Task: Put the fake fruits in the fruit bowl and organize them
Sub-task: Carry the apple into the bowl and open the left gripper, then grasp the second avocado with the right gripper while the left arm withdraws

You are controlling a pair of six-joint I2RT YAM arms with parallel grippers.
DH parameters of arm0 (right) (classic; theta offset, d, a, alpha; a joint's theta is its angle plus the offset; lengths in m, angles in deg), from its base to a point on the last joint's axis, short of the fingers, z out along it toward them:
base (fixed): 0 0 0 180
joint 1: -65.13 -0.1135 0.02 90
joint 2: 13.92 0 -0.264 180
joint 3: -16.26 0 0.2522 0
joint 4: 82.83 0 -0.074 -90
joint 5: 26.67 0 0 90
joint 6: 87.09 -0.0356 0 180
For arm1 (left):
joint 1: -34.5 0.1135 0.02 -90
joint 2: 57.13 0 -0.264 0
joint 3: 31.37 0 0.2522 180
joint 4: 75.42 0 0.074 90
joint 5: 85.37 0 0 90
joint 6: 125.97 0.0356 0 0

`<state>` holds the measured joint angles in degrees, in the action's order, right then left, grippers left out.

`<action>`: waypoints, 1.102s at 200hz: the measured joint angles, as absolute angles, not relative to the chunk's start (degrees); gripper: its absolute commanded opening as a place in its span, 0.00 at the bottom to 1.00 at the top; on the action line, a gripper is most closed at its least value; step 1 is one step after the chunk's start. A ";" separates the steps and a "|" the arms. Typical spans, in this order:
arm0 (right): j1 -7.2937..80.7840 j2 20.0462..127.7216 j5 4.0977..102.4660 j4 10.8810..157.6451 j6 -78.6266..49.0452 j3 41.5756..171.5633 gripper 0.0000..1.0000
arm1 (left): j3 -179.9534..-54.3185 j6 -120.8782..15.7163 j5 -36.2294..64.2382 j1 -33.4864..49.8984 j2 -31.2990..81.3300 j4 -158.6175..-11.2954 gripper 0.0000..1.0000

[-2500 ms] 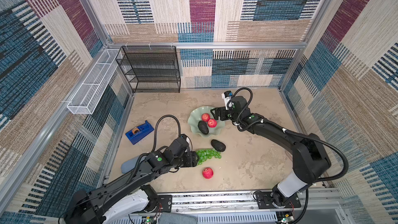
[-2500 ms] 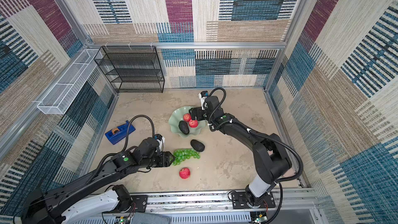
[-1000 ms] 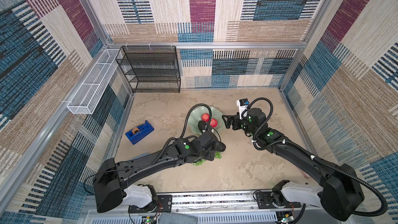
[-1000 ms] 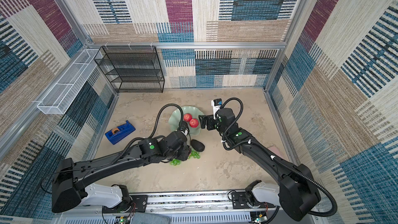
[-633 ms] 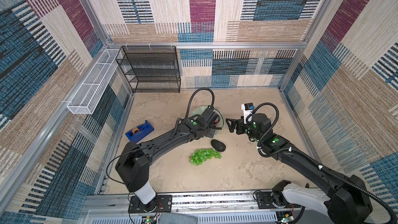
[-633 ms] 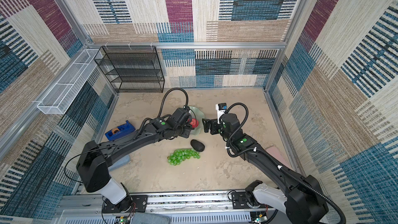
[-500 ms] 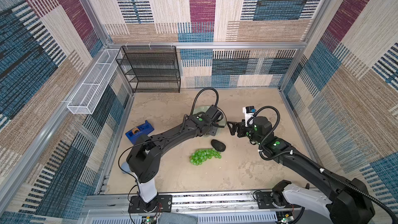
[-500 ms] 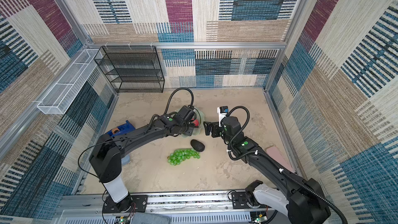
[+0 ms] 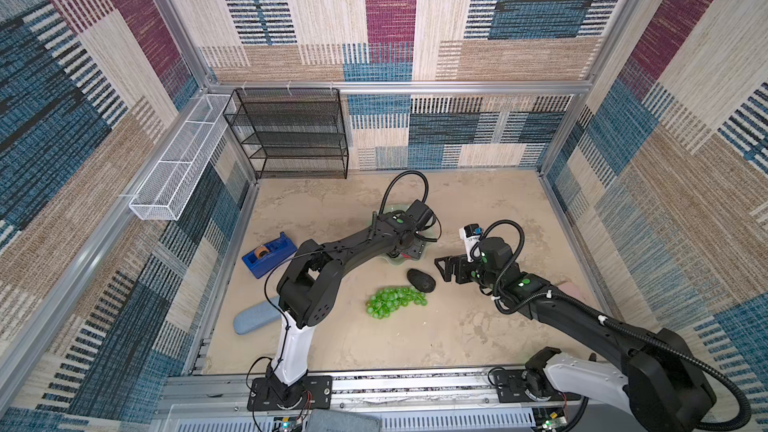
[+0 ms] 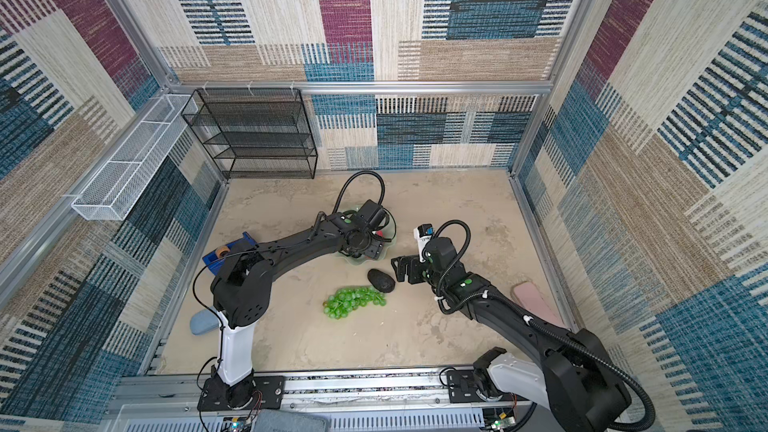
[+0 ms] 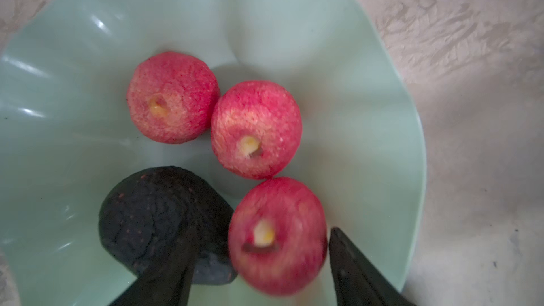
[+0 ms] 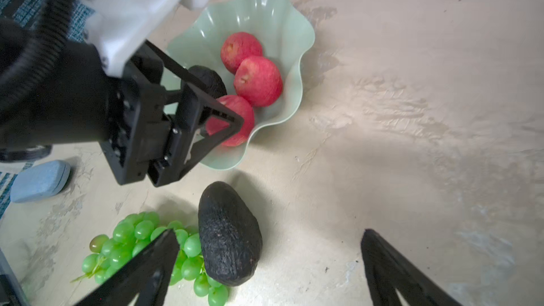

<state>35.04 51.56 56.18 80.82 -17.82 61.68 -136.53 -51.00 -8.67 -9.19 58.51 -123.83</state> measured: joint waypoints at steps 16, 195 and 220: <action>34.95 51.99 54.19 81.50 -17.84 60.52 0.95 | -136.53 -51.00 -8.75 -8.97 56.39 -123.90 0.75; 25.05 74.92 60.64 89.98 -22.54 65.52 0.61 | -79.00 -69.32 -20.88 -1.16 -16.68 -107.24 0.84; 25.05 73.02 62.01 89.72 -22.78 64.39 0.56 | -78.54 -70.45 -20.97 -1.05 -17.36 -107.44 0.84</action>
